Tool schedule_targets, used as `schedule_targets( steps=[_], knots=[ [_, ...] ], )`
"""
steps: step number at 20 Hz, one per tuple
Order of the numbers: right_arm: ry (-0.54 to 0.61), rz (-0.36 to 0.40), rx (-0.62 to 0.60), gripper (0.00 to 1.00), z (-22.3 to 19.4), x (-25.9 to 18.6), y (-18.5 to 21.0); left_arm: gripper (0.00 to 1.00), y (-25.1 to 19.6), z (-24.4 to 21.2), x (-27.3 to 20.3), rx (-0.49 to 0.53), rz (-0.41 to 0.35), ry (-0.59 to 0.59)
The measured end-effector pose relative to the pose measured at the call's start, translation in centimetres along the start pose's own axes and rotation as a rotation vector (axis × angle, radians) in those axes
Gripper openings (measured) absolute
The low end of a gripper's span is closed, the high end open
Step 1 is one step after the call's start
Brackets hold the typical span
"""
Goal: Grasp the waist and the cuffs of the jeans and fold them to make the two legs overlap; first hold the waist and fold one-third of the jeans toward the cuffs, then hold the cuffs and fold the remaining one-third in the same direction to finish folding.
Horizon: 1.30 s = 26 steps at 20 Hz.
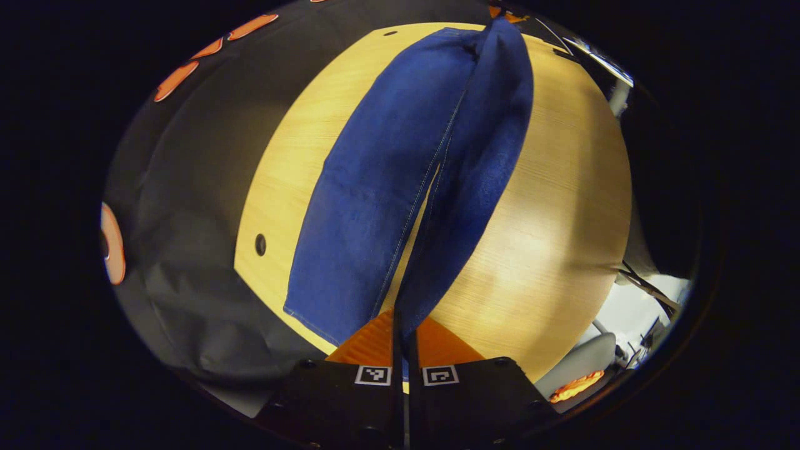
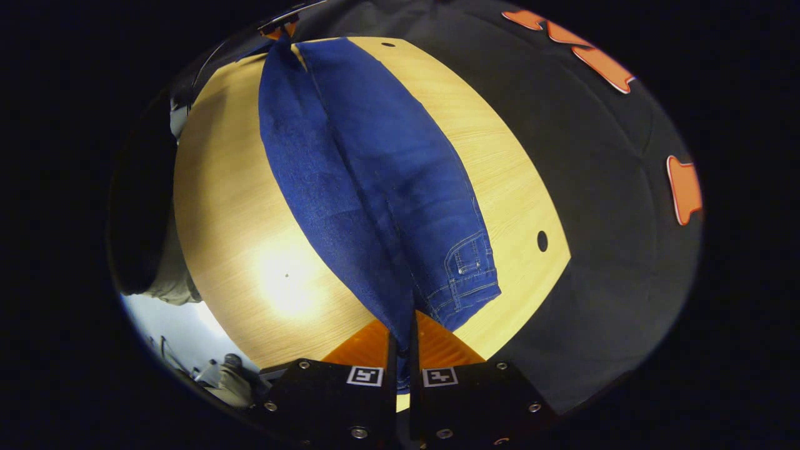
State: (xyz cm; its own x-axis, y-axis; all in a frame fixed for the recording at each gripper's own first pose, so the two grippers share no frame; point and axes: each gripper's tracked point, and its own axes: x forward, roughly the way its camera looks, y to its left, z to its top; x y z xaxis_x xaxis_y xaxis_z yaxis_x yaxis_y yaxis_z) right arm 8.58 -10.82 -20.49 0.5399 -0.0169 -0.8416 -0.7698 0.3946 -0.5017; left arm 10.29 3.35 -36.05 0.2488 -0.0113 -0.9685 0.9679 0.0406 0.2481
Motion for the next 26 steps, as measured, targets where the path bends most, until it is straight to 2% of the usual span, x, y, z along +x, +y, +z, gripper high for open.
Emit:
schedule_targets(
  steps=[3, 6, 7, 11, 15, 16, 18, 19, 20, 22, 23, 24, 25, 26],
  knots=[
    [0.053, 0.118, 0.122, 0.09, 1.3, 1.0, -2.7, 0.05, 3.7, 1.0, 1.2, 0.083, -0.125, 0.009],
    [0.13, 0.171, 0.18, 0.09, 2.1, 3.6, -4.9, 0.05, 7.9, 2.5, 3.4, 0.16, -0.213, 0.041],
    [0.162, 0.161, 0.202, 0.09, 2.4, 5.4, -6.0, 0.02, 9.9, 2.8, 6.0, 0.195, -0.205, 0.047],
    [0.209, 0.131, 0.285, 0.09, 3.9, 11.1, -8.8, 0.03, 16.7, 5.3, 11.2, 0.279, -0.153, 0.096],
    [0.216, 0.082, 0.356, 0.09, 4.4, 14.3, -10.4, 0.02, 19.2, 6.9, 13.8, 0.293, -0.102, 0.072],
    [0.216, 0.056, 0.368, 0.15, 4.4, 14.6, -10.9, 0.02, 19.9, 7.2, 14.2, 0.3, -0.079, 0.062],
    [0.216, -0.05, 0.414, 0.24, 4.2, 15.2, -13.4, 0.02, 21.2, 8.0, 14.4, 0.295, -0.015, 0.051],
    [0.204, -0.109, 0.433, 0.45, 4.2, 15.3, -14.7, 0.02, 21.7, 8.4, 14.6, 0.292, 0.013, 0.049],
    [0.188, -0.169, 0.452, 0.52, 4.4, 15.0, -16.1, 0.02, 21.7, 8.7, 14.4, 0.278, 0.021, 0.049],
    [0.161, -0.219, 0.505, 0.82, 4.9, 14.0, -17.5, 0.05, 22.0, 8.8, 14.5, 0.262, 0.05, 0.058],
    [0.144, -0.25, 0.521, 0.93, 5.2, 13.3, -18.1, 0.24, 22.0, 9.5, 14.1, 0.25, 0.06, 0.056],
    [0.124, -0.279, 0.546, 0.99, 5.7, 12.1, -18.6, 0.43, 22.9, 9.5, 14.2, 0.231, 0.102, 0.062],
    [0.099, -0.286, 0.572, 0.99, 6.2, 11.2, -18.7, 0.62, 23.4, 7.6, 13.5, 0.217, 0.111, 0.067],
    [0.08, -0.297, 0.6, 0.99, 6.5, 10.3, -18.8, 0.81, 22.8, 9.6, 13.5, 0.197, 0.115, 0.056]
  ],
)
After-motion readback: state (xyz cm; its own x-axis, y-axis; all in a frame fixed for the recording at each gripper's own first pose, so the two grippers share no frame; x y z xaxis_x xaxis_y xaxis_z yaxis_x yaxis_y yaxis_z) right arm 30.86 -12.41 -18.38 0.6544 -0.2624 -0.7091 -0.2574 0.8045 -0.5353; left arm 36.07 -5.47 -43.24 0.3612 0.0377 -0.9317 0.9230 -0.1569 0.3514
